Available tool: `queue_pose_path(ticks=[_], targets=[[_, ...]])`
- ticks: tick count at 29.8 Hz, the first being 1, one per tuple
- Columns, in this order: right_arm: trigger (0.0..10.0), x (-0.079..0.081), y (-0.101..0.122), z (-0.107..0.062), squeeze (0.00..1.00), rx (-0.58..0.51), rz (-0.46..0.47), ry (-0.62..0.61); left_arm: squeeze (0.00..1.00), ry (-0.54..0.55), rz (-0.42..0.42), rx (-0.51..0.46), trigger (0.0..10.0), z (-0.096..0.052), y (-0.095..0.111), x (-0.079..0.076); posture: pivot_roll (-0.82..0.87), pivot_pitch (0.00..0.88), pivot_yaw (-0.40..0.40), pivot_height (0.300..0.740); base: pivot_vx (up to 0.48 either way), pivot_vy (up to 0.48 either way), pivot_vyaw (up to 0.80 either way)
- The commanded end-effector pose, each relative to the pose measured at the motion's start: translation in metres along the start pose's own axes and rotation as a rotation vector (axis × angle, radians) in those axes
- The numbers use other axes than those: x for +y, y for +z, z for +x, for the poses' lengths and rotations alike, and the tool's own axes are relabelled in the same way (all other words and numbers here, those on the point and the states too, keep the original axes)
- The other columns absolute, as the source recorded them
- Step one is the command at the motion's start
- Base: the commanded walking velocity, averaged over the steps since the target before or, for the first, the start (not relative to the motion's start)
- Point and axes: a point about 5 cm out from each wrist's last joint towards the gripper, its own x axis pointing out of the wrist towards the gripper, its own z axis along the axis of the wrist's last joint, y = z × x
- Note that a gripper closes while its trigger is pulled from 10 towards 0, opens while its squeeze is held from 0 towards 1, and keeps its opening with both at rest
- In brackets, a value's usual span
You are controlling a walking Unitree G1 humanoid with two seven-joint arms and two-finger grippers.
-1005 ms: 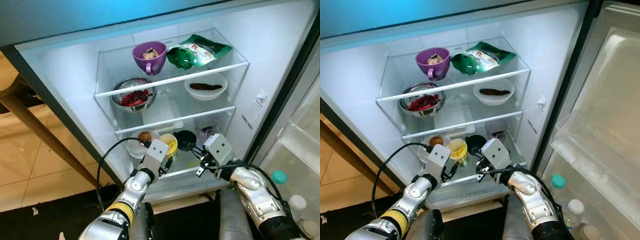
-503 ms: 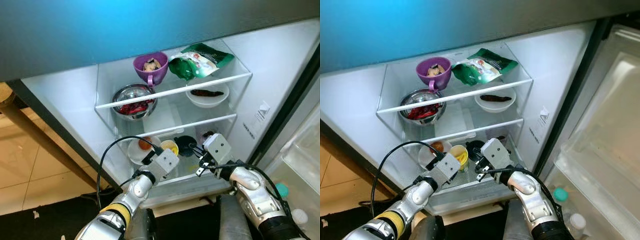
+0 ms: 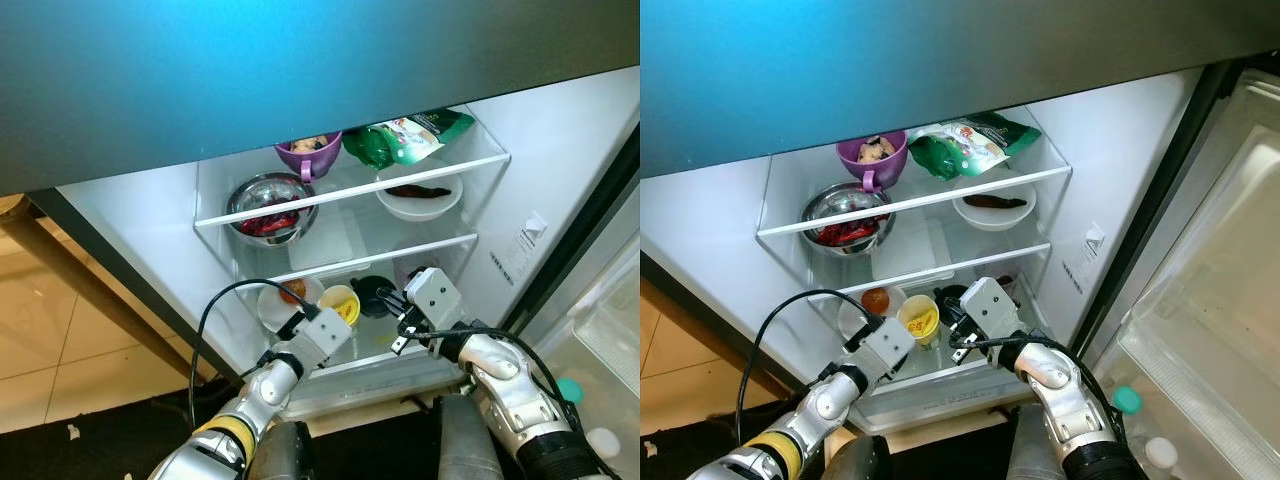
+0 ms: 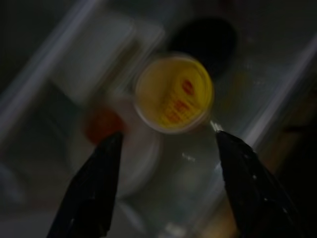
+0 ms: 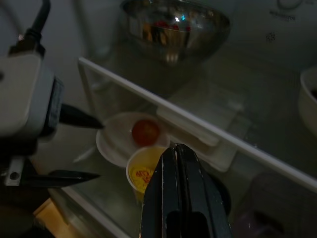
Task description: Restocking fridge
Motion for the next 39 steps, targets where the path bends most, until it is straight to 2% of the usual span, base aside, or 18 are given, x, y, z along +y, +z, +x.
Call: queue_pose_path(ticks=[1,2,4,5,6,7,8,11,21,26,29,32,39], targets=[[10.0,0.004,-0.009,-0.002,0.0,0.026,0.02,-0.002,0.0,-0.03,-0.128,0.07,10.0,-0.006,-0.016,-0.008,-0.12,0.068,0.094,0.625,0.0,0.0,0.0],[10.0,0.005,-0.017,-0.004,0.0,0.056,0.037,-0.014,0.0,-0.066,-0.188,0.094,10.0,-0.007,-0.021,-0.013,-0.12,0.068,0.094,0.63,0.0,0.0,0.0],[10.0,0.005,-0.017,-0.004,0.0,0.056,0.037,-0.014,0.0,-0.066,-0.188,0.094,10.0,-0.007,-0.021,-0.013,-0.12,0.068,0.094,0.63,0.0,0.0,0.0],[10.0,0.006,-0.027,-0.008,0.0,0.093,0.055,-0.026,0.0,-0.101,-0.234,0.113,10.0,-0.009,-0.025,-0.02,-0.12,0.068,0.094,0.635,0.0,0.0,0.0],[10.0,0.006,-0.027,-0.008,0.0,0.093,0.055,-0.026,0.0,-0.101,-0.234,0.113,10.0,-0.009,-0.025,-0.02,-0.12,0.068,0.094,0.635,0.0,0.0,0.0],[10.0,0.008,-0.04,-0.014,0.0,0.146,0.067,-0.051,0.0,-0.123,-0.278,0.132,10.0,-0.012,-0.03,-0.024,-0.12,0.067,0.094,0.64,0.0,0.0,0.0],[10.0,0.008,-0.04,-0.014,0.0,0.146,0.067,-0.051,0.0,-0.123,-0.278,0.132,10.0,-0.012,-0.03,-0.024,-0.12,0.067,0.094,0.64,0.0,0.0,0.0],[10.0,0.013,-0.063,-0.025,0.0,0.249,0.099,-0.097,0.0,-0.151,-0.348,0.157,10.0,-0.018,-0.039,-0.03,-0.12,0.069,0.095,0.644,0.0,0.0,0.0],[10.0,0.016,-0.076,-0.03,0.0,0.284,0.14,-0.113,0.0,-0.178,-0.334,0.202,10.0,-0.027,-0.052,-0.028,-0.11,0.064,0.096,0.644,0.0,0.0,0.0],[10.0,0.02,-0.086,-0.035,0.0,0.317,0.173,-0.128,0.0,-0.173,-0.336,0.242,10.0,-0.034,-0.062,-0.027,-0.11,0.06,0.098,0.659,0.0,0.0,0.0],[10.0,0.024,-0.095,-0.04,0.0,0.365,0.192,-0.144,0.0,-0.178,-0.339,0.273,10.0,-0.04,-0.07,-0.029,-0.11,0.06,0.098,0.672,0.0,0.0,0.0],[10.0,0.027,-0.102,-0.043,0.0,0.416,0.171,-0.162,0.0,-0.174,-0.321,0.295,10.0,-0.044,-0.075,-0.03,-0.11,0.061,0.098,0.672,0.0,0.0,0.0],[10.0,0.035,-0.112,-0.052,0.0,0.441,0.242,-0.164,0.0,-0.144,-0.309,0.373,10.0,-0.055,-0.09,-0.03,-0.11,0.059,0.094,0.677,0.0,0.0,0.0]])
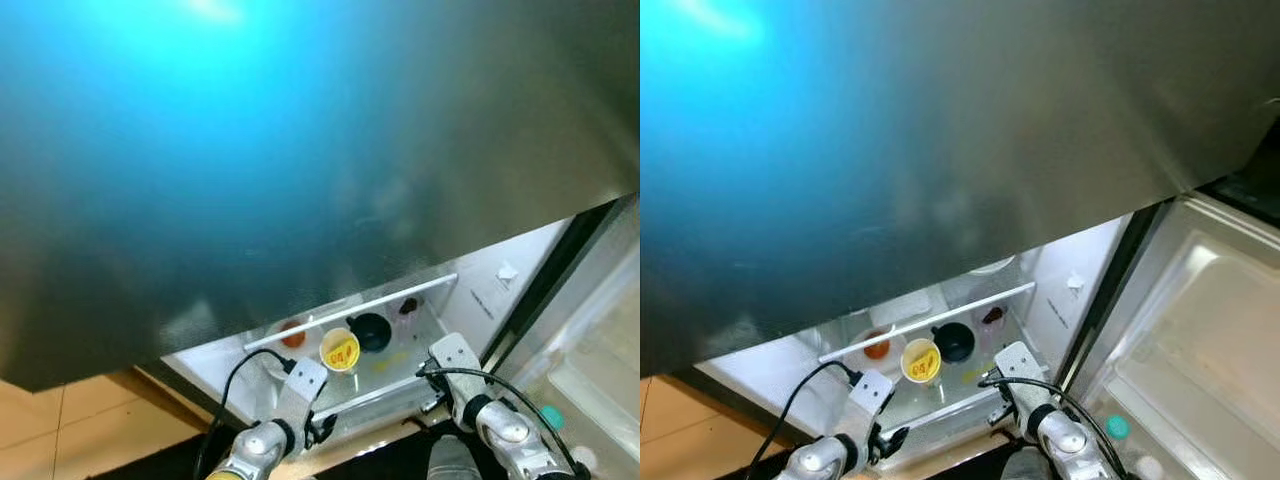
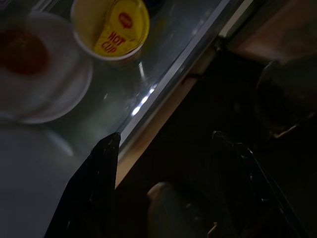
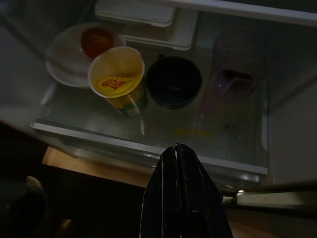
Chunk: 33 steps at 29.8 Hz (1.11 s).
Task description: Restocking fridge
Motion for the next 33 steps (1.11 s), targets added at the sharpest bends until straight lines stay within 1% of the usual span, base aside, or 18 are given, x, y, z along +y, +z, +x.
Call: queue_pose_path(ticks=[1,7,8,9,11,12,15,19,20,21,24,31,33], targets=[[10.0,0.006,-0.014,-0.004,0.0,0.041,0.032,0.002,0.0,0.056,-0.029,0.112,10.0,-0.014,-0.03,0.01,-0.11,0.059,0.094,0.687,0.0,0.0,0.0],[10.0,0.007,-0.022,-0.007,0.0,0.071,0.054,-0.006,0.0,0.071,-0.052,0.171,10.0,-0.021,-0.046,0.009,-0.11,0.053,0.092,0.716,0.0,0.0,0.0],[10.0,0.007,-0.022,-0.007,0.0,0.071,0.054,-0.006,0.0,0.071,-0.052,0.171,10.0,-0.021,-0.046,0.009,-0.11,0.053,0.092,0.716,0.0,0.0,0.0],[10.0,0.008,-0.025,-0.008,0.0,0.085,0.061,-0.006,0.0,0.077,-0.063,0.196,10.0,-0.024,-0.053,0.008,-0.11,0.053,0.092,0.726,0.0,0.0,0.0],[10.0,0.009,-0.027,-0.008,0.0,0.091,0.063,-0.005,0.0,0.08,-0.067,0.209,10.0,-0.026,-0.057,0.008,-0.11,0.048,0.092,0.73,0.0,0.0,0.0],[10.0,0.009,-0.029,-0.009,0.0,0.099,0.067,-0.003,0.0,0.09,-0.086,0.237,10.0,-0.03,-0.064,0.008,-0.11,0.048,0.092,0.74,0.0,0.0,0.0],[10.0,0.01,-0.03,-0.01,0.0,0.104,0.071,-0.002,0.0,0.099,-0.099,0.259,10.0,-0.033,-0.07,0.008,-0.11,0.048,0.092,0.74,0.0,0.0,0.0],[10.0,0.014,-0.036,-0.011,0.0,0.128,0.081,0.003,0.0,0.13,-0.132,0.314,10.0,-0.042,-0.084,0.01,-0.11,0.042,0.092,0.74,0.0,0.0,0.0],[10.0,0.014,-0.036,-0.011,0.0,0.128,0.081,0.003,0.0,0.13,-0.132,0.314,10.0,-0.042,-0.084,0.01,-0.11,0.042,0.092,0.74,0.0,0.0,0.0],[10.0,0.015,-0.039,-0.012,0.0,0.153,0.082,-0.001,0.0,0.139,-0.144,0.331,10.0,-0.045,-0.088,0.01,-0.11,0.042,0.092,0.74,0.0,0.0,0.0],[10.0,0.017,-0.044,-0.014,0.0,0.179,0.096,-0.001,0.0,0.146,-0.149,0.342,10.0,-0.046,-0.091,0.011,-0.11,0.038,0.093,0.74,0.0,0.0,0.0],[10.0,0.023,-0.057,-0.019,0.0,0.244,0.097,-0.001,0.0,0.158,-0.156,0.355,10.0,-0.046,-0.092,0.011,-0.11,0.037,0.091,0.74,0.0,0.0,0.0],[10.0,0.025,-0.06,-0.021,0.0,0.26,0.098,0.002,0.0,0.161,-0.157,0.356,10.0,-0.046,-0.091,0.011,-0.11,0.037,0.091,0.74,-0.24,0.0,0.0]])
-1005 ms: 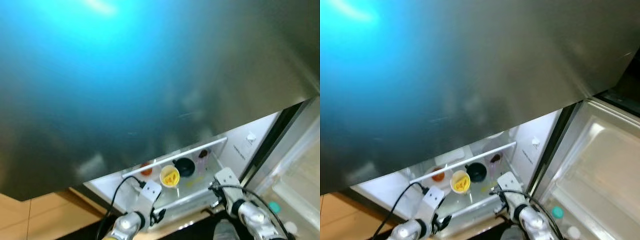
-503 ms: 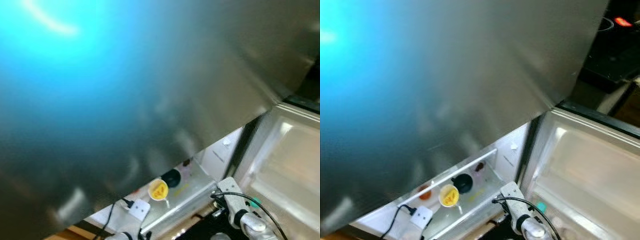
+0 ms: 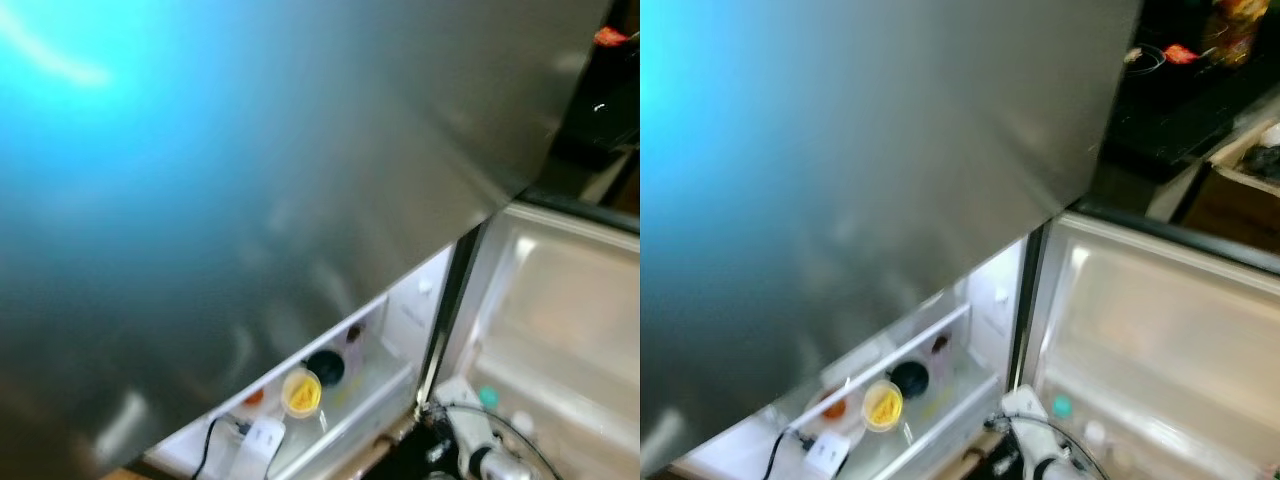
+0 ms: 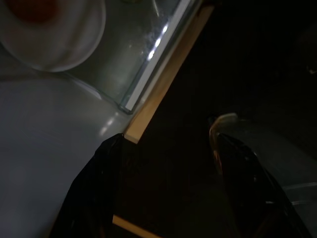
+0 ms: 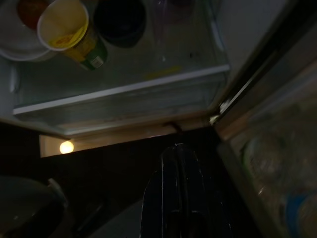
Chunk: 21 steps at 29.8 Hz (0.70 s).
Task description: Restocking fridge
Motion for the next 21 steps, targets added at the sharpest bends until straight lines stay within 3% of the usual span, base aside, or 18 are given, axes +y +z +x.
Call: queue_pose_path(ticks=[1,21], targets=[[10.0,0.0058,-0.0086,-0.0012,0.0,0.041,0.0,0.014,0.0,0.043,-0.022,0.044,10.0,-0.0052,-0.0122,0.0108,-0.11,0.038,0.091,0.74,-0.277,0.0,0.0],[10.0,0.0127,-0.0111,0.0004,0.0,0.066,-0.013,0.039,0.0,0.067,-0.025,0.052,10.0,-0.0045,-0.0121,0.0106,-0.1,0.036,0.082,0.74,-0.361,0.0,0.0]])
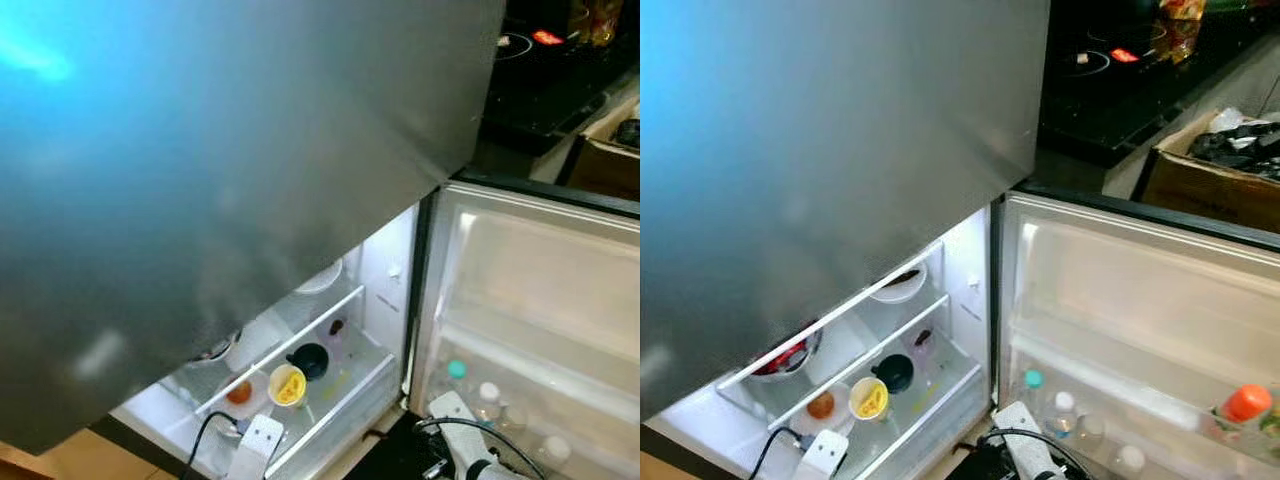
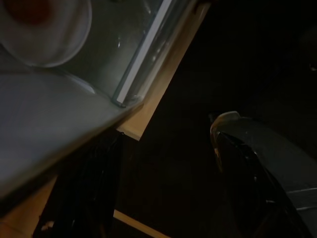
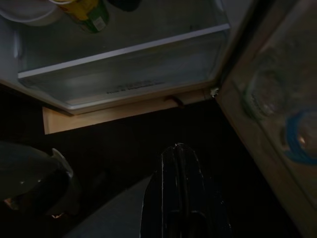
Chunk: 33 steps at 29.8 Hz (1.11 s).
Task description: Restocking fridge
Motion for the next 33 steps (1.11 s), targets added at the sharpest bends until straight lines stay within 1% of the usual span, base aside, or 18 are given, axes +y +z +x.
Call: queue_pose_path(ticks=[1,12,33], targets=[[10.0,0.003,-0.001,0.001,0.0,0.014,0.006,0.009,0.0,0.031,-0.015,0.04,10.0,-0.004,-0.011,0.008,-0.1,0.036,0.082,0.74,-0.382,0.0,0.0],[10.0,0.003,-0.004,0.001,0.0,0.037,-0.008,0.015,0.0,0.035,-0.025,0.046,10.0,-0.004,-0.014,0.006,-0.11,0.038,0.072,0.74,-0.393,0.0,0.0],[10.0,-0.001,-0.013,-0.003,0.0,0.082,-0.021,-0.026,0.0,0.036,-0.022,0.054,10.0,-0.004,-0.017,0.005,-0.11,0.049,0.071,0.74,-0.43,0.0,0.0]])
